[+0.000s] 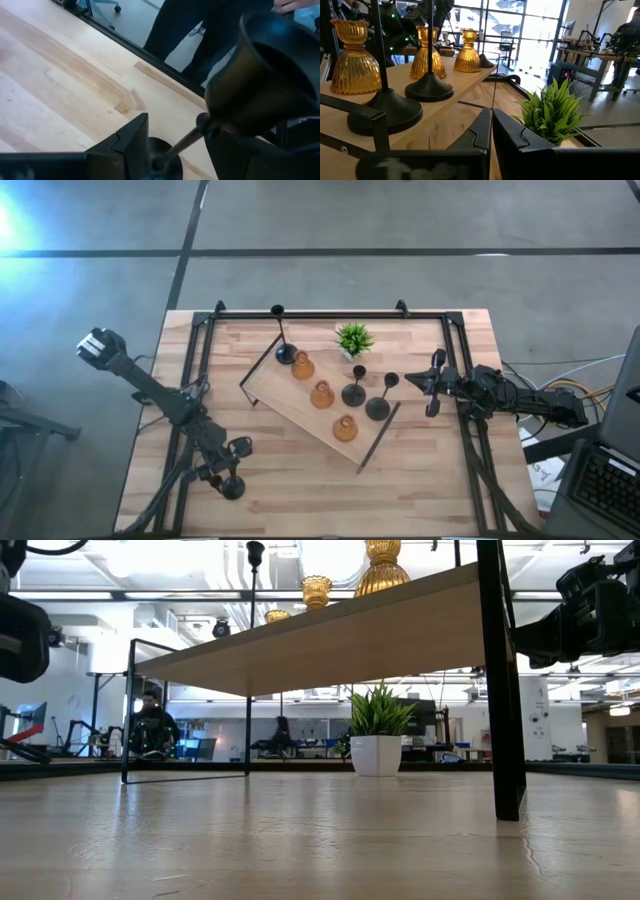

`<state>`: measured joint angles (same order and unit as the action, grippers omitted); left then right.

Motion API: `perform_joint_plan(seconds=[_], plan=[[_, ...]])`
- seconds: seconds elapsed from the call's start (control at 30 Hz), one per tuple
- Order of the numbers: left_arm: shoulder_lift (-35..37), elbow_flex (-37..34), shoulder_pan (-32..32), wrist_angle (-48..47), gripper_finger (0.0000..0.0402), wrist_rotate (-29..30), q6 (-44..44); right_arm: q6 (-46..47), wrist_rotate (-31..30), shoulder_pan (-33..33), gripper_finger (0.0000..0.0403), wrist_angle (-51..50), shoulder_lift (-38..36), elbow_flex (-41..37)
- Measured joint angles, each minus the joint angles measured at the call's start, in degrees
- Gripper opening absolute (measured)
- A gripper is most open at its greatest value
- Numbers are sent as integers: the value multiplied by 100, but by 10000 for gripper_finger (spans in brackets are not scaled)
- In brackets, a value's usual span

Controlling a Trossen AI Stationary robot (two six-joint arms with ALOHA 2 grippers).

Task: Pick & Place candle stick holders
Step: Put the black candle holder on the shelf

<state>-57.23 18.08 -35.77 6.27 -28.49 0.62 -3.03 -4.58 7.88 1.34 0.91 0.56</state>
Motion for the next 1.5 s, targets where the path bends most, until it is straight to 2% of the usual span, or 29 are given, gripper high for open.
perform_joint_plan(seconds=[0.17,0.57,0.77,0.9,1.03,1.2,1.37,1.5], plan=[[4,-2,0,27,156,-71,0,1,0,0,8,0,0,0],[15,0,2,85,16,-173,70,0,0,0,8,0,0,0],[15,0,2,119,16,-230,15,0,2,0,8,0,0,-2],[10,-3,12,287,16,-236,-536,0,0,0,8,0,0,-2],[8,11,26,279,16,-245,-681,0,0,0,8,0,0,-2],[19,229,71,261,16,34,-1048,0,2,0,8,0,0,-2],[187,777,274,-419,16,495,-1104,0,1,0,8,0,0,-2],[411,1281,665,-1091,16,749,-967,0,1,0,8,0,-2,-2]])
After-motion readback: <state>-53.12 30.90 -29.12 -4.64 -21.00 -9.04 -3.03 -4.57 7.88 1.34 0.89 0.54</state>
